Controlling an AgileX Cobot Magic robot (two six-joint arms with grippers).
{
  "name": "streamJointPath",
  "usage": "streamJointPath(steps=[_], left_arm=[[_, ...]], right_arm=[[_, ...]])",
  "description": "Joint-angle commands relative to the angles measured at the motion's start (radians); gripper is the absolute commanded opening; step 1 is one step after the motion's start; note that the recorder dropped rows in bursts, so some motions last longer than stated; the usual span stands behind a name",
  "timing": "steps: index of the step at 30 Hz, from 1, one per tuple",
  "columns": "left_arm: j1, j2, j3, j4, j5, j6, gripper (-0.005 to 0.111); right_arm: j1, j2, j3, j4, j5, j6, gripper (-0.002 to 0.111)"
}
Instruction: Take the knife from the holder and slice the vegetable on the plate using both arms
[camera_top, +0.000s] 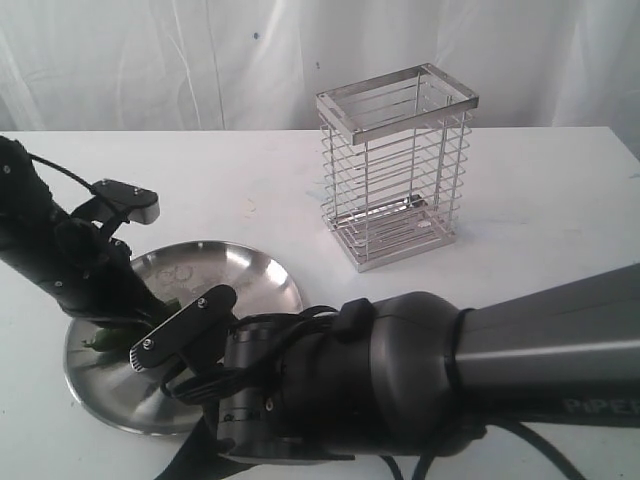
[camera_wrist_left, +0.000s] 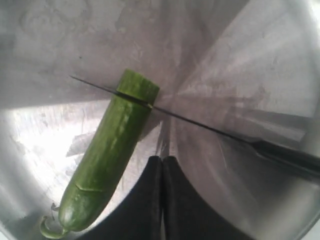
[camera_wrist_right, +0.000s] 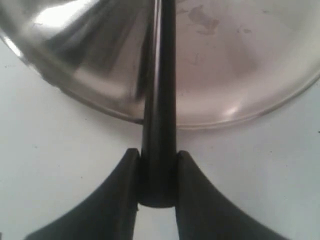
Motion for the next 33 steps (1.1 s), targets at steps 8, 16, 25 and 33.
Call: streamJointPath(steps=[8,16,25,33], left_arm=[[-0.005,-0.009,0.103,0.007,-0.177,-0.011,0.0],[-0.005,0.051,0.103,0.007,-0.201,-0.011,0.0],[-0.005,0.087,0.103,0.001,-0.214,-0.015,0.0],[-0.005,0.088,0.103,0.001,-0.212,-0.031,0.0]], right_arm=[[-0.002,-0.011,-0.01,0.009,-0.032,-0.023,0.0],[-0.002,-0.011,-0.01,0.081,0.007,-0.06,0.0],[0.0,-0.034,-0.01,0.115,0.057,-0.086,0.0],[0.0,-0.07,-0.01,0.199,0.112,-0.169,0.0]])
